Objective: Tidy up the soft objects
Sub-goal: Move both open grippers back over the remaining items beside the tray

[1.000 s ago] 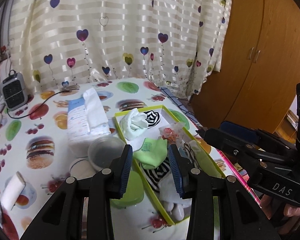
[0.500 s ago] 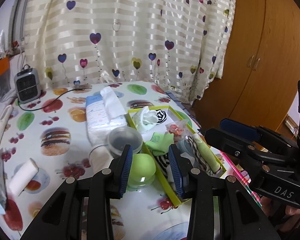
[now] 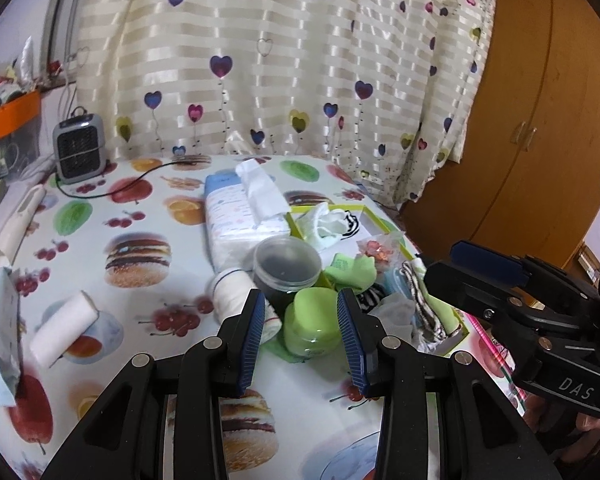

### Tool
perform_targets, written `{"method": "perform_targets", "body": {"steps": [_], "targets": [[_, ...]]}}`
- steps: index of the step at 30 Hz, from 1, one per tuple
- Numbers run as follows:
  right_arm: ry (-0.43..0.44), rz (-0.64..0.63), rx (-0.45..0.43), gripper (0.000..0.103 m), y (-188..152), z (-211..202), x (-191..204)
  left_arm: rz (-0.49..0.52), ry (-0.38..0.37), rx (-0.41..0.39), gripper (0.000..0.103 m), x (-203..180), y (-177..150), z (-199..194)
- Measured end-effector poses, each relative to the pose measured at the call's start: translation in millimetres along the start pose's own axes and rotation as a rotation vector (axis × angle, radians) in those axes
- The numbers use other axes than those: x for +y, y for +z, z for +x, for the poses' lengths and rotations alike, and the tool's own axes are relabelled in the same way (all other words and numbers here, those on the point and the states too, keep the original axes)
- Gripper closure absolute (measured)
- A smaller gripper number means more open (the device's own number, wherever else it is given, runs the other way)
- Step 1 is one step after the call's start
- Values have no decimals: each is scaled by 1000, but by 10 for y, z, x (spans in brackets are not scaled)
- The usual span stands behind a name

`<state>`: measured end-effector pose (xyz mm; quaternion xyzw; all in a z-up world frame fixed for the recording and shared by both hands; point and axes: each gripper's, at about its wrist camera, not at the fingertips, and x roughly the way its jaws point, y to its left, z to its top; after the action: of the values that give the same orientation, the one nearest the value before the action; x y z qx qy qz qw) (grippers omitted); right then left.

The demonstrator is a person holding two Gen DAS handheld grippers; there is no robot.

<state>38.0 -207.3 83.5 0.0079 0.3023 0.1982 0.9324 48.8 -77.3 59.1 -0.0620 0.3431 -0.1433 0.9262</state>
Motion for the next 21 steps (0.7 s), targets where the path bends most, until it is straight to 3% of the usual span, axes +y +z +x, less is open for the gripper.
{"method": "perform_targets", "body": {"steps": [12, 21], "targets": [[41, -19, 20, 50, -20, 122, 121, -91, 60, 23, 58, 415, -76, 52], [67, -21, 42, 47, -49, 214, 131, -154, 39, 111, 54, 561, -79, 451]]}}
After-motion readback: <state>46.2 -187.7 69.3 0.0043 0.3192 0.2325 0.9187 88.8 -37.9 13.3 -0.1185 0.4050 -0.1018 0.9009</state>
